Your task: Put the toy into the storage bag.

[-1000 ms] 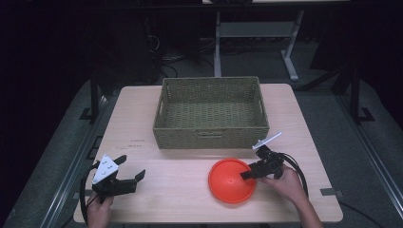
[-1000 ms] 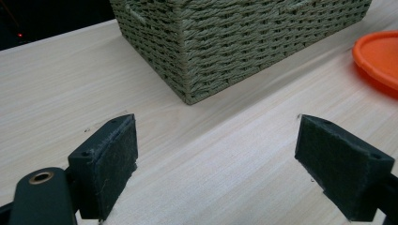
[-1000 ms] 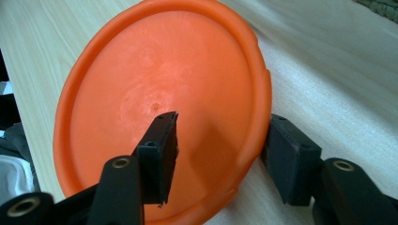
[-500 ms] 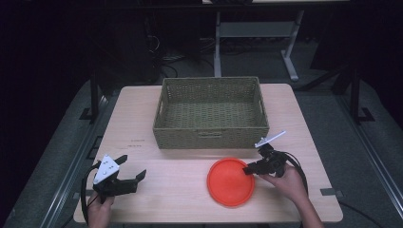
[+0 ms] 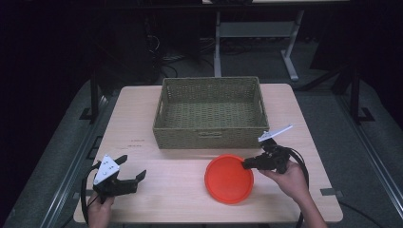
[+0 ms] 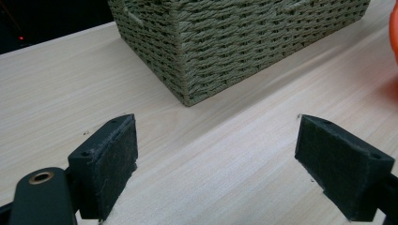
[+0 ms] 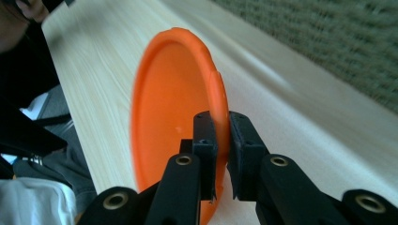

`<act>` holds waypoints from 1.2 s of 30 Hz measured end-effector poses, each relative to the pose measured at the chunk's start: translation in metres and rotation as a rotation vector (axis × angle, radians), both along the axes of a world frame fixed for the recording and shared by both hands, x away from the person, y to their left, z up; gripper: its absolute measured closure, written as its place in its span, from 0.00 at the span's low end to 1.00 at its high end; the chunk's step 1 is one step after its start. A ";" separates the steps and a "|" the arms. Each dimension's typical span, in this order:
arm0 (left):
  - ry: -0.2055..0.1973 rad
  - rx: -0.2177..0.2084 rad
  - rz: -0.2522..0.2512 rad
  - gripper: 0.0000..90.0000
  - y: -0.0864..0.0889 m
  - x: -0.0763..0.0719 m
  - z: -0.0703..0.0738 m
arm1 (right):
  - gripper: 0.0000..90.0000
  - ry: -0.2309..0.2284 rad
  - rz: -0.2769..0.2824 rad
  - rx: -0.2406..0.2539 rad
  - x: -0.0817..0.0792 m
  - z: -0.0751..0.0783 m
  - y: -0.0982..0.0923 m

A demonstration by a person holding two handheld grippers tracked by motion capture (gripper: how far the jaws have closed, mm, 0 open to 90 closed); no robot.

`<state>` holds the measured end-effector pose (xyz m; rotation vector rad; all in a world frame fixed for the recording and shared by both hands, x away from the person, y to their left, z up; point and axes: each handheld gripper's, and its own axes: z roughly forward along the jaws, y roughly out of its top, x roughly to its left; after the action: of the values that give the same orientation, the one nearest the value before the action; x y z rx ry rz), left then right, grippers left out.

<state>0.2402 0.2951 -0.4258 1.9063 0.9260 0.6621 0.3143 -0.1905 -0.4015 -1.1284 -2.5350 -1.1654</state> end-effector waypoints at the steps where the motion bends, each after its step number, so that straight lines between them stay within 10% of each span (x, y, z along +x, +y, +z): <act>1: -0.003 0.008 -0.002 0.14 0.001 0.000 0.000 | 0.91 -0.008 0.000 0.009 0.000 0.004 -0.001; 36: -0.005 0.011 -0.004 0.14 0.000 0.001 0.000 | 0.91 -0.129 -0.019 0.067 0.020 0.098 -0.001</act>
<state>0.2407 0.2949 -0.4258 1.9146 0.9165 0.6702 0.3338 -0.1918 -0.3033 -1.0972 -2.5620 -1.3590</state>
